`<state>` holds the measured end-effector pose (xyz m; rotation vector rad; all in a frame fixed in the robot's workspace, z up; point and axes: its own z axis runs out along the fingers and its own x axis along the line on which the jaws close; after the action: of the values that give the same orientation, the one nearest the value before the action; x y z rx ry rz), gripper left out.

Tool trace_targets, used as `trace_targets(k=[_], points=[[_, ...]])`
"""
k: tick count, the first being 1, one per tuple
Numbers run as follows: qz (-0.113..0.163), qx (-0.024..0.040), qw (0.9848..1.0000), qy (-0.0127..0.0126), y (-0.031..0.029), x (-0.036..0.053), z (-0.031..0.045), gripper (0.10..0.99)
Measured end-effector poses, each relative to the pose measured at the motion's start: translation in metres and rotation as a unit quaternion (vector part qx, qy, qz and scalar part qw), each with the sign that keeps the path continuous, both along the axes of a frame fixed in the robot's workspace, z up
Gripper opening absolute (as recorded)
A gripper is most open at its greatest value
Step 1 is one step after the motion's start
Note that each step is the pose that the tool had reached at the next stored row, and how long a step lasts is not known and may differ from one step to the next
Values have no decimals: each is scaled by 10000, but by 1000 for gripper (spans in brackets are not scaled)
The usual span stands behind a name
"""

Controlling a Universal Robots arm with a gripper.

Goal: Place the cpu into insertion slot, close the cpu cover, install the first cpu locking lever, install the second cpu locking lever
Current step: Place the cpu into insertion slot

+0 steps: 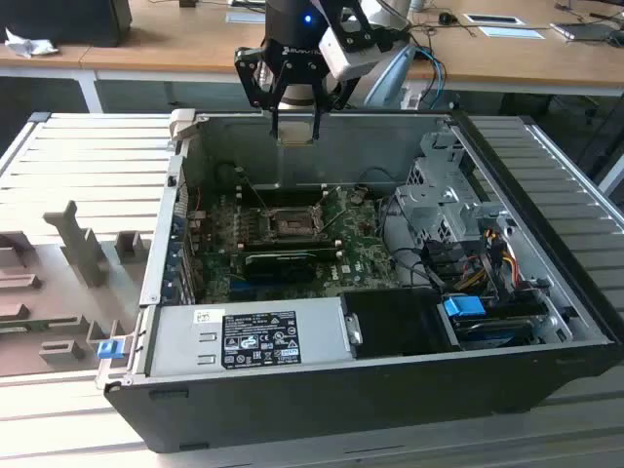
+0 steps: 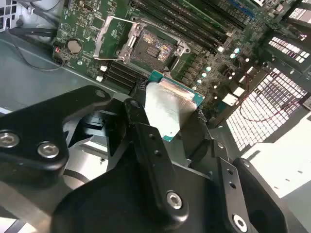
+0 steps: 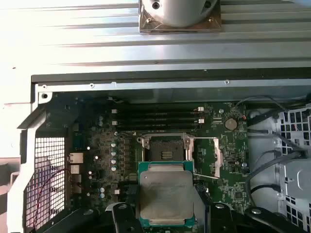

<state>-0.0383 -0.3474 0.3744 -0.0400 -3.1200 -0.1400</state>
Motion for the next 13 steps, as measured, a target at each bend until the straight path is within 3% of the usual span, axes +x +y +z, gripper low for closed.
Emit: trace_targets(k=[2,4,13], points=[[-155,-3,9999,0,0,0,-1,529],[-526,-5,9986,1,0,1,-7,529],[-587,-7,9983,1,-6,1,-61,529]])
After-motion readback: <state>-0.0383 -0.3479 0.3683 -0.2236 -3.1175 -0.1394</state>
